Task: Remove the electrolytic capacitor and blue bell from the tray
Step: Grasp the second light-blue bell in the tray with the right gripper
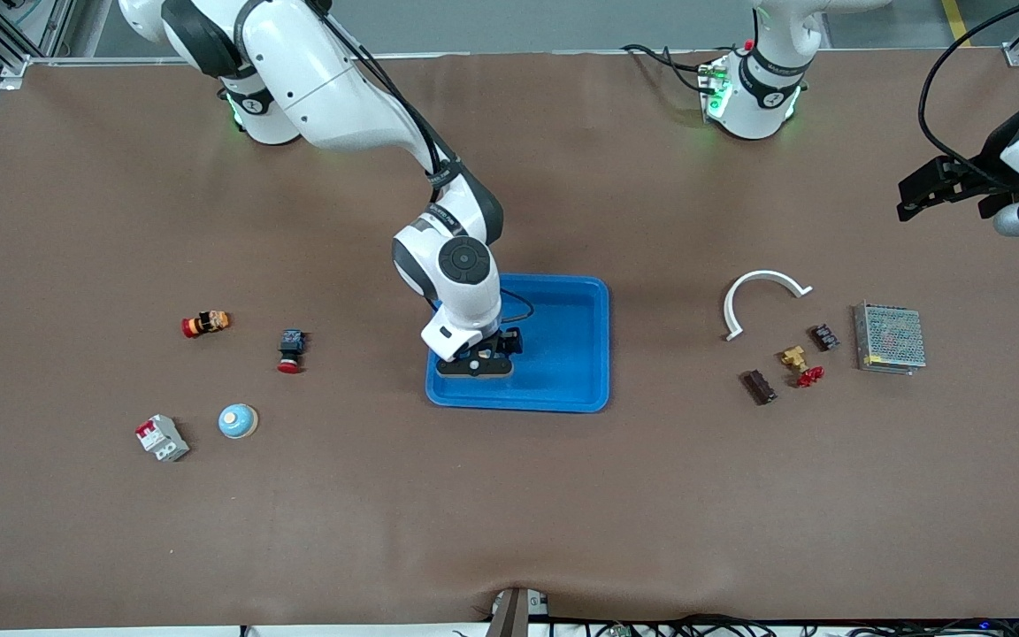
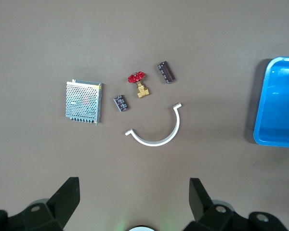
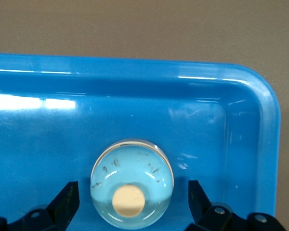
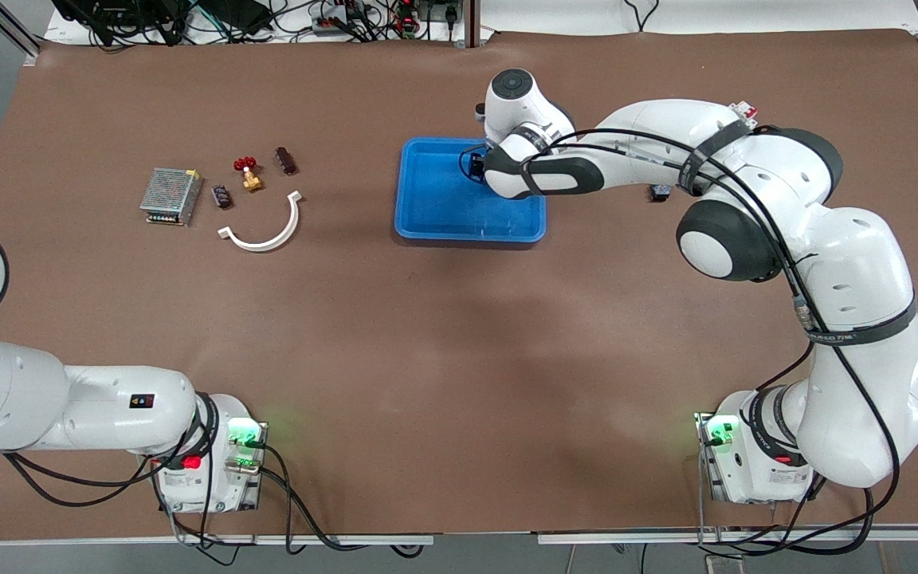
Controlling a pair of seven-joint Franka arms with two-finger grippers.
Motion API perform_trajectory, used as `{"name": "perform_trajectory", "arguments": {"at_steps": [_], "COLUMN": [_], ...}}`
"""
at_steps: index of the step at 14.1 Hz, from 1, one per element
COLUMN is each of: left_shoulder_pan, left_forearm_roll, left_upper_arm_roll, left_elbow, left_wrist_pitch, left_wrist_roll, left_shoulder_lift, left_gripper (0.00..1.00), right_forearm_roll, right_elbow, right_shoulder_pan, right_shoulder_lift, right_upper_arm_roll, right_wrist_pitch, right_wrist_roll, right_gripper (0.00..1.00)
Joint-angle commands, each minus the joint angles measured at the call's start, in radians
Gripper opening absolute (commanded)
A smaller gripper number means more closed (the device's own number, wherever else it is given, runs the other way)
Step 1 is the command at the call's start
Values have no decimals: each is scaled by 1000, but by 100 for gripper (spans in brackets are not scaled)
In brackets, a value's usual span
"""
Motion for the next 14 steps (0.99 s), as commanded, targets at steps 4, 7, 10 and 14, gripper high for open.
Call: {"name": "perform_trajectory", "arguments": {"at_steps": [4, 7, 10, 14], "left_shoulder_pan": [8, 9, 2, -8], "left_forearm_roll": [-15, 0, 0, -7], "left_upper_arm_roll": [5, 8, 8, 3], "left_elbow": [52, 63, 83, 117], "left_wrist_pitch": [9, 10, 10, 10], "left_wrist_roll": [5, 11, 2, -7], "left_shoulder_lift": [61, 87, 99, 150], "left_gripper": [100, 100, 100, 100], "right_forearm_roll": [-20, -18, -18, -9], "right_elbow": [28, 29, 32, 52], "right_shoulder_pan": [6, 4, 4, -8], "right_shoulder_lift": [17, 16, 14, -9], "right_upper_arm_roll": [-3, -2, -2, 11], "right_wrist_pitch": [1, -1, -1, -31], "right_wrist_roll": [14, 14, 14, 5], "right_gripper": [98, 72, 55, 53]}}
